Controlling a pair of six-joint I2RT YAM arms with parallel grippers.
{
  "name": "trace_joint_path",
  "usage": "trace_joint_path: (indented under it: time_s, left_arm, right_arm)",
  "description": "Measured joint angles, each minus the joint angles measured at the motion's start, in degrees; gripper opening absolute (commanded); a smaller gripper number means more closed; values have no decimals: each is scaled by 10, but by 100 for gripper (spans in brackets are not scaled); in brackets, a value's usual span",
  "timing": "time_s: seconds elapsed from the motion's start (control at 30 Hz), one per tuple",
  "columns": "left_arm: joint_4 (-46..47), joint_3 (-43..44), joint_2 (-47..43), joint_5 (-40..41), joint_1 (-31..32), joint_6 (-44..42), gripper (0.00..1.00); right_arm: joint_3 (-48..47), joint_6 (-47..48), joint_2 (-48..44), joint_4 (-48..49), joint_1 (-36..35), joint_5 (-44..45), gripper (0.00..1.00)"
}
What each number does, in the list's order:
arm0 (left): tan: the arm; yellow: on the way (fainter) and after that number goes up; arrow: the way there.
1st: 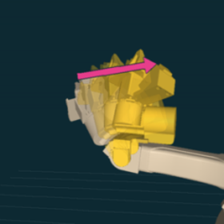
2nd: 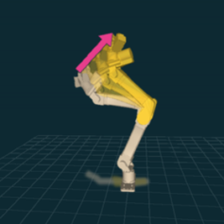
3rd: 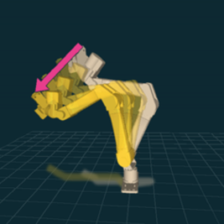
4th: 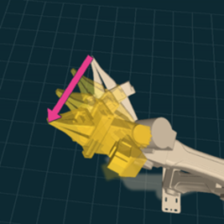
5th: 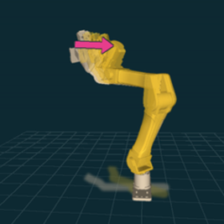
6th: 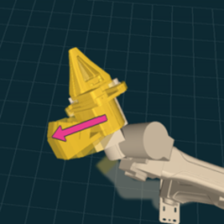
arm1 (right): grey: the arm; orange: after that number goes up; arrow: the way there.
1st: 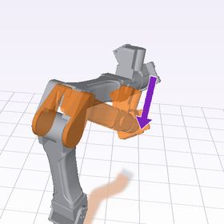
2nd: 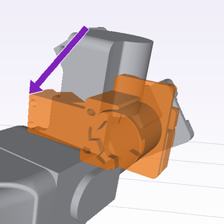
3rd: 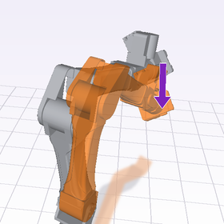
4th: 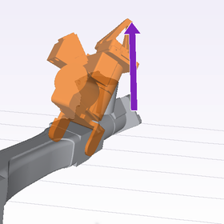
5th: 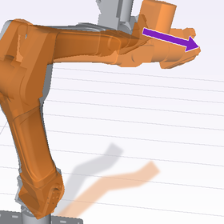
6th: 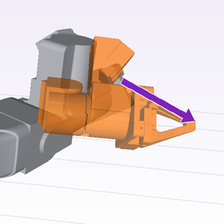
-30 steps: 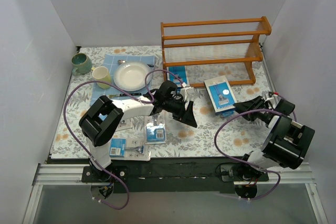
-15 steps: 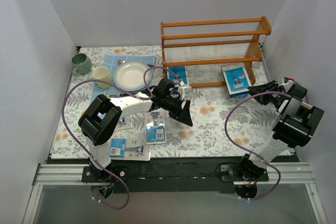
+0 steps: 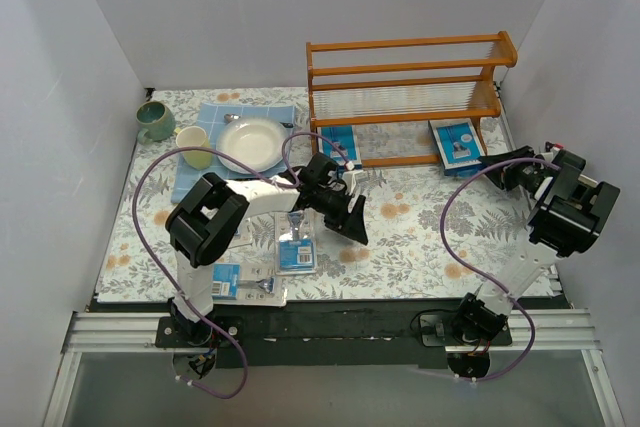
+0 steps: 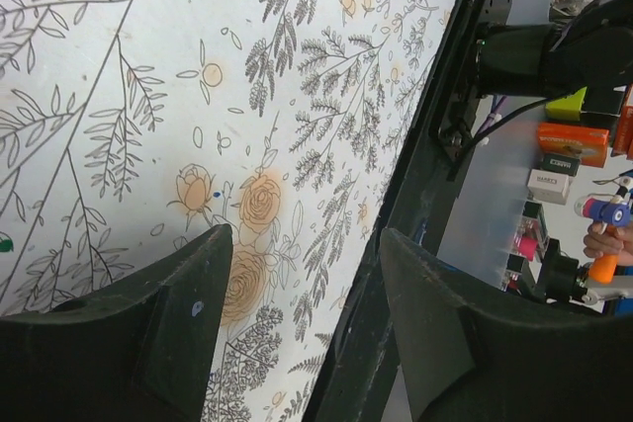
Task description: Place and organize the shaving razors onto the shelf
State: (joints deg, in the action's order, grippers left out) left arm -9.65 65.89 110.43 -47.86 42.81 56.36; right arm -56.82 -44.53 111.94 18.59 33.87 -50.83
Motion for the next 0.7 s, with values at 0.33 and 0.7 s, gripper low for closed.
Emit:
trace_joint_path:
  time_s: [0.33, 0.7]
  left_arm:
    - [3, 31, 18, 3, 4, 0, 60]
    - [11, 32, 12, 5, 5, -2, 60]
  right_arm:
    - [12, -14, -8, -25, -19, 27, 99]
    - [91, 80, -141, -122, -17, 28, 82]
